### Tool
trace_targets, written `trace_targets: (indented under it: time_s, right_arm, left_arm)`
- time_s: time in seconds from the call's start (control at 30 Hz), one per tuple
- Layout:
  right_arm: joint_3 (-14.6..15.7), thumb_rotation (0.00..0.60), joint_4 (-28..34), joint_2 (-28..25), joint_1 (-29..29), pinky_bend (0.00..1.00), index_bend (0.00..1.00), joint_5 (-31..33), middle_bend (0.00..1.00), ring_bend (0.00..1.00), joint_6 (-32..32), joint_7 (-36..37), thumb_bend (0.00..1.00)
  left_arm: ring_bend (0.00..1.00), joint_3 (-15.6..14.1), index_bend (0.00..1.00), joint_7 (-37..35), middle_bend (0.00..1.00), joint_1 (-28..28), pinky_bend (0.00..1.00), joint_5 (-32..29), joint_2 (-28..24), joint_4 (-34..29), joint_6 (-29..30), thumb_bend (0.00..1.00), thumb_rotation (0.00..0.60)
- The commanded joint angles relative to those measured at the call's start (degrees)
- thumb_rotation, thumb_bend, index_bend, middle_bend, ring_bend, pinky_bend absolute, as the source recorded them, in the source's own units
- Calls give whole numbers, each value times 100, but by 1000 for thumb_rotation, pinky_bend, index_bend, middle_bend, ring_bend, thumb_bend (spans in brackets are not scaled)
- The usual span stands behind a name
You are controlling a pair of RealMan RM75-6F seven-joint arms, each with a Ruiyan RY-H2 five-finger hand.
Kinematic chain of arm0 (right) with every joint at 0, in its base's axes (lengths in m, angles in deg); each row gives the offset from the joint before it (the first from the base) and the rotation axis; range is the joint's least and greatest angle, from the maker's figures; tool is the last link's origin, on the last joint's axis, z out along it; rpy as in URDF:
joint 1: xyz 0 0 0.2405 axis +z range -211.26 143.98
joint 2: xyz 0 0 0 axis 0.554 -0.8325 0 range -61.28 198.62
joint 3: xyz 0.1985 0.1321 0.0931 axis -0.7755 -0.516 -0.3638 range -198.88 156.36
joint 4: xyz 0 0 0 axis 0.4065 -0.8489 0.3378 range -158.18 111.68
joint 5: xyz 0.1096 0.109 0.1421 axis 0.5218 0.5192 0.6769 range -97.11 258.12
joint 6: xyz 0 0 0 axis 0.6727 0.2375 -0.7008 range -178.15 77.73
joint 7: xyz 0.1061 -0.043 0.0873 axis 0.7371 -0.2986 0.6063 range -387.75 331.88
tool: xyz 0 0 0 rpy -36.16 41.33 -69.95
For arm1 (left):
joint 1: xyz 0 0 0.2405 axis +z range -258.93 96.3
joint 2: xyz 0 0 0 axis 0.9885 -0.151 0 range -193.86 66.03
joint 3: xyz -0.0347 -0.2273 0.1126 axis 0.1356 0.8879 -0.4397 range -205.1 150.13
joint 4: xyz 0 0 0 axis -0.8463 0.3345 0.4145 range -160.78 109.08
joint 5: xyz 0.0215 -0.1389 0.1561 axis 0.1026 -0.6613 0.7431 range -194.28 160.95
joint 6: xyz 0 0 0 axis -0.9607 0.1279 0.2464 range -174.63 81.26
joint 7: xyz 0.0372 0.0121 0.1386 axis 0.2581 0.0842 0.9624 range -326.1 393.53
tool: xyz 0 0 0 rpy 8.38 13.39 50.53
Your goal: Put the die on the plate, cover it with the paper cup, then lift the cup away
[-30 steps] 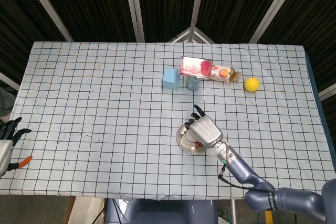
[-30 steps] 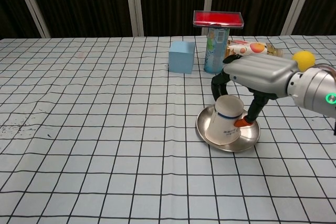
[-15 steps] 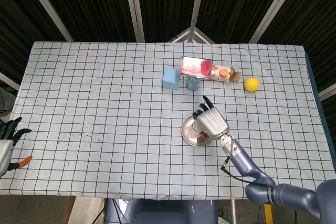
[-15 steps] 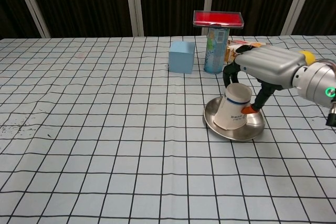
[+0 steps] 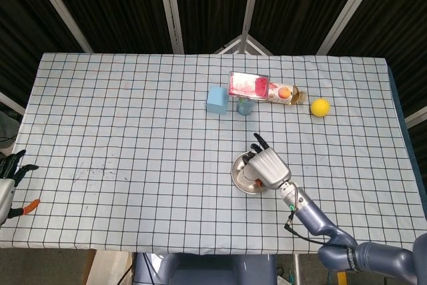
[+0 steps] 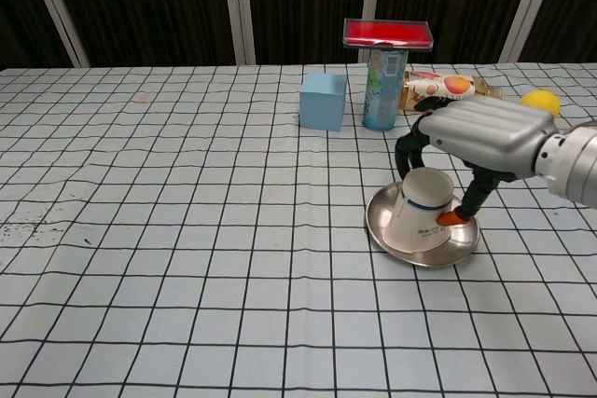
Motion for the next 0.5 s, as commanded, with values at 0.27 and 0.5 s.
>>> trace_targets:
  time_s: [0.27, 0.5]
  right_arm:
    - [-510, 600, -503, 572, 335, 0, 607, 312, 504, 254, -193, 162, 365]
    - [-553, 600, -1094, 694, 315, 0, 611, 389, 504, 254, -132, 218, 366]
  left_arm:
    - [0, 7, 251, -33, 0, -22, 24, -6, -8, 38, -41, 296, 600]
    - [0, 22, 251, -49, 0, -20, 24, -27, -16, 49, -36, 297, 600]
